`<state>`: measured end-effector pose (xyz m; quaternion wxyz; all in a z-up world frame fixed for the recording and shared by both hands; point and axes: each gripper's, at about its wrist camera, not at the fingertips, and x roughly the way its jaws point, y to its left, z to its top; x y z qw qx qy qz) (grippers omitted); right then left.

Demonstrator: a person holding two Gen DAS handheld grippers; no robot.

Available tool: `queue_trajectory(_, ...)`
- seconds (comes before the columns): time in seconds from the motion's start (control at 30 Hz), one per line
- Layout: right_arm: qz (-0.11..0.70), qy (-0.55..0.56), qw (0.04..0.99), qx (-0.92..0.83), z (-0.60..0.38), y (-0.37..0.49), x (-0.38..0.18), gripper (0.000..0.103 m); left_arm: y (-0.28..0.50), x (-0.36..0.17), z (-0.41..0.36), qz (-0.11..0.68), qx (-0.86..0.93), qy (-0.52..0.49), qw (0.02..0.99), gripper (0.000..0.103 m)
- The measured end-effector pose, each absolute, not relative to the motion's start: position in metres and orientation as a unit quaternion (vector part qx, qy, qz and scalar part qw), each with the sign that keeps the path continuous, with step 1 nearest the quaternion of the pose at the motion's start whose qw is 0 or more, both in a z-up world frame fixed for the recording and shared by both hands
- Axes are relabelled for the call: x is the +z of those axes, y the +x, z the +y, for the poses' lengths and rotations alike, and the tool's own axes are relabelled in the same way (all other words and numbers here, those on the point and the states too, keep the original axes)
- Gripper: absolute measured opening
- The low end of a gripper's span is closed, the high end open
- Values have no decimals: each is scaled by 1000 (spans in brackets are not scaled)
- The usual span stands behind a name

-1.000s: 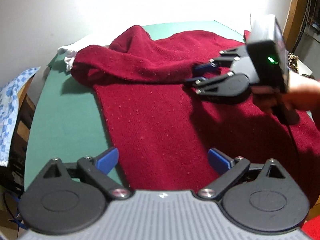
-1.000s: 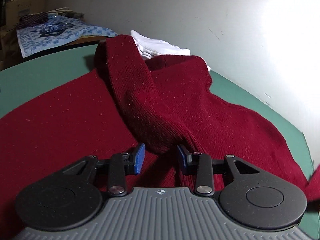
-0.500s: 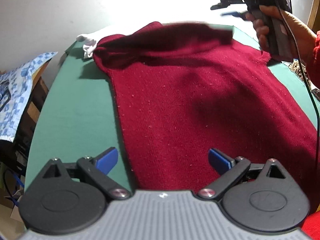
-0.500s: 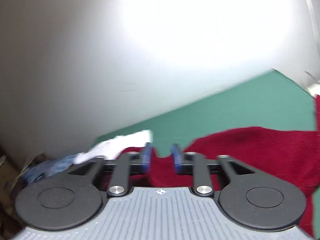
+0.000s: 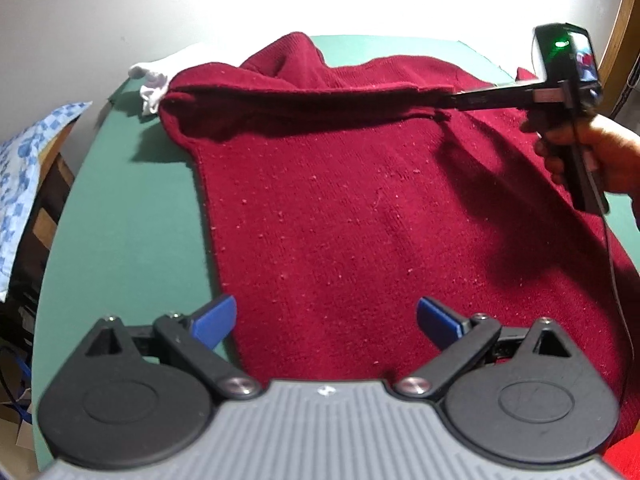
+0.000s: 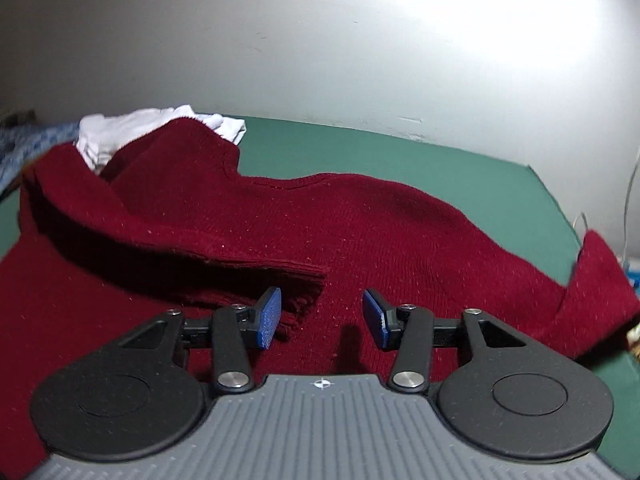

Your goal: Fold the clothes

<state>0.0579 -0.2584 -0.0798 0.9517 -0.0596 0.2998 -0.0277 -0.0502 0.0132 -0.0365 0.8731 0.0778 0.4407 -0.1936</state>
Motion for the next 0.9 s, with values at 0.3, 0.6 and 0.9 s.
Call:
queue_trajectory(0.3, 308, -57, 944, 106, -269, 86, -74, 9, -57, -43, 16, 450, -179, 75, 872, 98)
queue_trajectory(0.6, 214, 106, 946, 219, -258, 69, 40, 8, -52, -42, 14, 434, -182, 81, 879, 96)
queue_trajectory(0.9, 7, 411, 901, 138, -328, 66, 115, 8, -74, -51, -8, 424, -226, 125, 868, 97)
